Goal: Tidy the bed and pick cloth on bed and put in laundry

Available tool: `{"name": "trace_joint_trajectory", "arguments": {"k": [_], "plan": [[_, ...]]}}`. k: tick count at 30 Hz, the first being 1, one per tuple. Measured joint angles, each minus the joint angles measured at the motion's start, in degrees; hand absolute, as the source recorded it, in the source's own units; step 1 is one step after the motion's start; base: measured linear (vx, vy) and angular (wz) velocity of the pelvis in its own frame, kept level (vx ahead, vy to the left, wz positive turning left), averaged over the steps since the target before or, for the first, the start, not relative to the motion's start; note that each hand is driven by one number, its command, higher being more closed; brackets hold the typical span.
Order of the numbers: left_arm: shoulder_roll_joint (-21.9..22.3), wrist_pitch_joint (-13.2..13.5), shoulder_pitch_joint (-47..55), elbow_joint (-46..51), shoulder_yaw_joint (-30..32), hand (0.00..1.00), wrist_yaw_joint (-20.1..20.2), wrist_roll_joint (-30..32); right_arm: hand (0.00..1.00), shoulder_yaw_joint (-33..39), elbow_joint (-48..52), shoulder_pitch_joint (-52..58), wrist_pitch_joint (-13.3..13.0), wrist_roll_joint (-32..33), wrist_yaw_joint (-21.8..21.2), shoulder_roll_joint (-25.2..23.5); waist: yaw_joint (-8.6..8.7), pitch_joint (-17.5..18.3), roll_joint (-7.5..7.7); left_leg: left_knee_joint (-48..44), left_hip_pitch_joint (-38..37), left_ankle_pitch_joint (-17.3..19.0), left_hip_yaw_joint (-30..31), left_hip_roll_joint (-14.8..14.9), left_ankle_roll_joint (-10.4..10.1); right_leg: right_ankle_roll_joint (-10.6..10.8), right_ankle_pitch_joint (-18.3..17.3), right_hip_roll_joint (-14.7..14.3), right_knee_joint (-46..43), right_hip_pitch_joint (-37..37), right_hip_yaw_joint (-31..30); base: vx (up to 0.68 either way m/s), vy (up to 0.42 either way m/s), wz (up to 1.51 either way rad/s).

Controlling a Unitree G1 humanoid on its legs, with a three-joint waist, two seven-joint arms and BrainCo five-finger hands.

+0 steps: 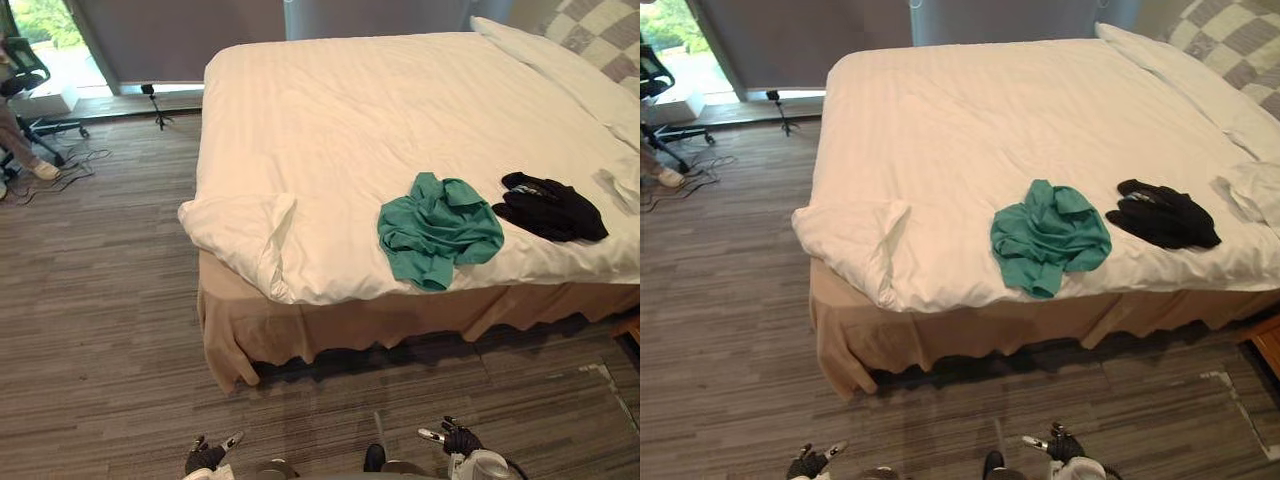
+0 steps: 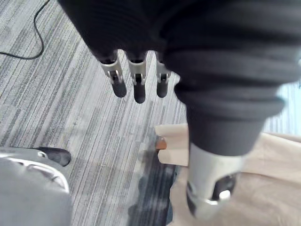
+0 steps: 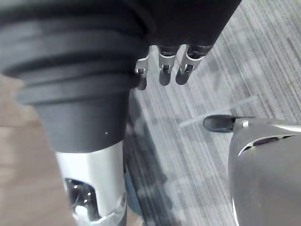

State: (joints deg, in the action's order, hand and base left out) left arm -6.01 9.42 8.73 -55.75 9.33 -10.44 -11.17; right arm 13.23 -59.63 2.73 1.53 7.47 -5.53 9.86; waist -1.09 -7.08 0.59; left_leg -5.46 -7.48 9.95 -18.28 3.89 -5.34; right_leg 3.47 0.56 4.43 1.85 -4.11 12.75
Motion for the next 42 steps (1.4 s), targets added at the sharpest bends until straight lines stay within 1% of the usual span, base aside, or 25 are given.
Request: {"name": "trace_joint_trajectory", "arguments": {"k": [2,4,5,8,10,12,14,15,16,18,21,22,23,25,26,27,28,29,30,33,34,37,39,41,42], "plan": [[-0.4,0.4,-0.8,0.3,-0.2,0.00,-0.7,-0.1,0.00,0.0,0.0,0.0,0.1,0.2,0.0,-0.1,0.55,0.3,-0.37,1.4,-0.7,-0.5,0.0,0.0,-0.1,0.0,0.0,-0.2,0.0,-0.1,0.6,-0.02,-0.043,0.06],[-2.1,1.2,-1.6,1.7,0.4,0.00,-1.6,-0.4,0.00,0.0,0.0,0.2,0.2,0.5,-0.1,-0.1,0.96,0.7,-0.54,1.7,-0.7,-0.6,-0.1,0.0,-0.1,-0.2,0.1,-0.2,0.2,-0.1,0.8,-0.04,-0.026,0.03],[-3.5,1.7,-2.2,3.7,2.1,0.00,-1.9,-0.8,0.00,-0.1,0.0,0.2,0.2,0.5,-0.1,-0.1,1.08,0.9,-0.48,1.8,-0.7,-0.7,-0.2,0.0,-0.2,-0.3,0.3,-0.3,0.4,-0.1,0.8,-0.07,-0.025,-0.03],[-9.1,4.4,-3.1,8.8,5.9,0.00,-2.9,-1.6,0.00,-0.4,-0.1,1.0,0.3,0.5,0.0,-0.4,1.11,1.2,-0.05,3.0,-0.7,-1.6,-0.3,0.0,0.0,-0.8,0.6,-0.4,0.5,0.1,1.1,-0.08,-0.028,0.05],[-16.0,7.4,-4.0,15.1,10.0,0.00,-4.7,-2.4,0.00,-0.6,-0.1,2.2,0.9,0.8,0.4,-0.5,1.07,1.6,0.13,3.8,-1.0,-2.0,-2.1,0.4,0.0,-1.4,1.1,-0.9,1.1,0.1,1.0,-0.13,-0.045,-0.03],[-19.0,8.0,-4.5,17.7,11.7,0.00,-6.1,-2.2,0.00,-1.0,-0.1,3.0,0.9,1.7,1.0,-0.6,1.04,2.5,-0.09,4.7,-1.2,-2.7,-3.2,0.5,0.0,-1.5,1.6,-1.1,1.8,0.2,1.0,-0.10,-0.042,-0.13],[-22.7,8.4,-6.5,22.6,13.2,0.00,-8.0,0.2,0.00,-3.0,0.0,5.1,0.9,2.3,1.9,-0.8,0.93,4.2,-0.56,6.4,-1.8,-3.7,-5.1,0.7,-0.3,-1.9,2.1,-1.5,2.6,0.1,0.8,-0.12,-0.061,-0.17],[-23.4,8.4,-7.1,23.6,13.3,0.00,-8.1,0.6,0.00,-3.2,0.1,5.7,0.9,2.4,2.0,-0.9,0.94,4.5,-0.55,6.8,-1.9,-3.9,-5.4,0.8,-0.4,-1.9,2.1,-1.6,2.7,0.0,0.7,-0.12,-0.058,-0.12],[-25.7,8.5,-10.3,26.3,13.3,0.00,-7.8,1.5,0.00,-4.1,0.4,7.1,0.9,2.7,2.4,-1.0,1.04,5.0,-0.78,7.4,-2.7,-4.0,-9.4,1.8,-0.5,-2.0,2.2,-1.8,3.3,-0.8,0.8,-0.09,-0.044,0.03],[-27.8,8.8,-14.0,29.3,13.1,0.00,-6.9,2.6,0.00,-4.6,1.4,8.4,1.3,2.7,2.9,-1.0,1.74,5.4,-0.88,7.5,-3.5,-4.4,-14.3,3.0,-1.3,-1.4,1.7,-1.9,3.7,-0.7,1.2,-0.10,-0.038,0.05],[-32.9,8.9,-18.3,32.6,11.1,0.00,-3.7,2.7,0.00,-4.9,2.7,9.9,1.7,2.7,3.2,-1.1,1.81,5.6,-0.89,7.6,-3.6,-4.3,-16.0,3.1,-1.7,-1.2,1.8,-2.1,3.7,0.0,-0.1,-0.06,-0.011,-0.20],[-33.7,8.8,-19.3,32.8,10.5,0.00,-2.9,2.7,0.00,-4.9,2.7,10.0,1.9,2.7,3.3,-1.1,1.87,5.6,-0.89,7.7,-3.6,-4.4,-16.2,3.0,-1.8,-1.2,1.9,-2.1,3.7,0.2,-0.4,-0.02,-0.002,-0.25],[-34.9,8.3,-22.0,32.7,8.3,0.00,-1.4,3.1,0.00,-4.8,2.7,10.3,2.2,2.7,3.3,-1.1,1.95,5.6,-0.92,8.0,-3.7,-4.6,-17.0,3.0,-2.1,-1.4,2.2,-2.2,3.7,0.2,-0.9,0.01,0.002,-0.21],[-35.4,6.8,-24.9,32.5,4.9,0.00,0.1,4.7,0.00,-4.5,2.8,10.7,2.2,2.7,3.2,-1.2,2.26,5.6,-1.01,8.2,-3.6,-5.0,-17.4,2.9,-1.9,-2.0,2.7,-2.4,3.7,1.1,-1.3,0.01,0.004,-0.18],[-35.6,5.4,-26.5,32.3,2.8,0.00,0.9,6.2,0.00,-4.5,3.1,10.7,2.1,2.6,3.1,-1.3,2.48,5.5,-1.04,8.3,-3.5,-5.0,-17.6,3.0,-2.0,-2.1,2.9,-2.4,3.7,1.3,-1.6,0.05,0.000,-0.15],[-35.7,3.4,-29.6,30.6,-1.2,0.00,1.9,9.0,0.00,-4.5,4.6,10.7,2.1,2.7,2.9,-1.3,2.88,5.3,-1.14,8.1,-3.0,-5.3,-18.1,2.9,-2.1,-2.5,3.3,-2.5,3.4,2.4,-2.1,0.06,-0.002,-0.15],[-35.8,2.5,-30.8,29.6,-2.7,0.00,2.0,10.0,0.00,-4.6,5.0,10.5,1.9,2.7,2.8,-1.3,3.29,5.2,-1.07,7.8,-2.3,-5.4,-18.1,2.9,-2.0,-2.8,3.6,-2.6,3.3,3.3,-2.5,0.07,-0.009,-0.19],[-36.0,0.2,-35.2,26.8,-5.9,0.00,1.9,11.9,0.00,-5.0,5.1,8.9,1.3,2.7,2.7,-1.3,4.16,4.3,-0.71,6.6,0.4,-5.4,-18.2,2.9,-1.9,-3.1,4.6,-2.5,3.3,5.3,-3.1,0.03,-0.014,-0.15],[-36.0,-0.6,-37.5,25.6,-7.0,0.00,1.8,12.4,0.00,-5.2,5.2,7.9,1.1,2.8,2.7,-1.3,4.25,3.0,-0.30,6.1,0.9,-5.4,-18.3,3.0,-1.8,-3.2,5.0,-2.5,3.3,5.8,-3.5,-0.01,-0.009,-0.17],[-36.1,-5.7,-50.4,19.7,-12.0,0.00,0.9,14.5,0.00,-7.3,8.1,2.9,-0.5,4.6,2.7,-0.9,5.53,-5.1,0.40,3.8,5.7,-5.3,-18.7,3.3,-1.0,-3.4,7.8,-2.2,3.3,10.2,-5.0,-0.13,0.002,-0.16],[-36.1,-6.3,-52.2,19.0,-12.9,0.00,0.6,14.6,0.00,-7.6,8.8,2.3,-0.6,4.9,2.7,-0.8,5.90,-6.2,0.53,3.3,6.4,-5.2,-18.8,3.4,-0.9,-3.4,8.1,-2.2,3.3,10.8,-5.4,-0.09,-0.004,-0.12],[-36.1,-10.1,-60.1,17.2,-17.4,0.00,0.4,15.5,0.00,-10.2,13.0,0.3,-1.6,6.5,3.1,-0.3,7.34,-10.8,1.31,1.8,10.0,-5.1,-19.0,3.9,-0.7,-2.8,9.8,-2.3,3.2,14.2,-7.0,-0.08,-0.003,-0.13],[-36.1,-12.3,-65.6,15.5,-20.3,0.00,0.5,15.7,0.00,-12.4,16.0,-0.5,-2.2,7.9,3.7,0.2,7.58,-13.3,1.62,0.3,12.8,-4.9,-19.1,4.5,-0.3,-2.0,11.1,-2.5,3.2,16.6,-7.9,-0.09,0.009,-0.08],[-36.1,-14.1,-69.6,14.5,-21.7,0.00,0.5,15.8,0.00,-14.2,18.6,-0.6,-2.6,8.9,4.4,0.5,7.60,-15.6,1.99,0.1,14.6,-5.2,-19.0,4.6,0.1,-1.9,11.9,-2.4,3.3,18.3,-8.4,-0.09,0.021,0.01],[-36.1,-14.6,-70.3,14.2,-21.9,0.00,0.5,15.9,0.00,-14.3,19.0,-0.7,-2.7,8.9,4.5,0.5,7.64,-15.8,1.97,0.0,15.3,-5.3,-19.0,4.6,0.3,-1.9,12.2,-2.4,3.2,19.1,-8.6,-0.08,0.025,0.03]]}}
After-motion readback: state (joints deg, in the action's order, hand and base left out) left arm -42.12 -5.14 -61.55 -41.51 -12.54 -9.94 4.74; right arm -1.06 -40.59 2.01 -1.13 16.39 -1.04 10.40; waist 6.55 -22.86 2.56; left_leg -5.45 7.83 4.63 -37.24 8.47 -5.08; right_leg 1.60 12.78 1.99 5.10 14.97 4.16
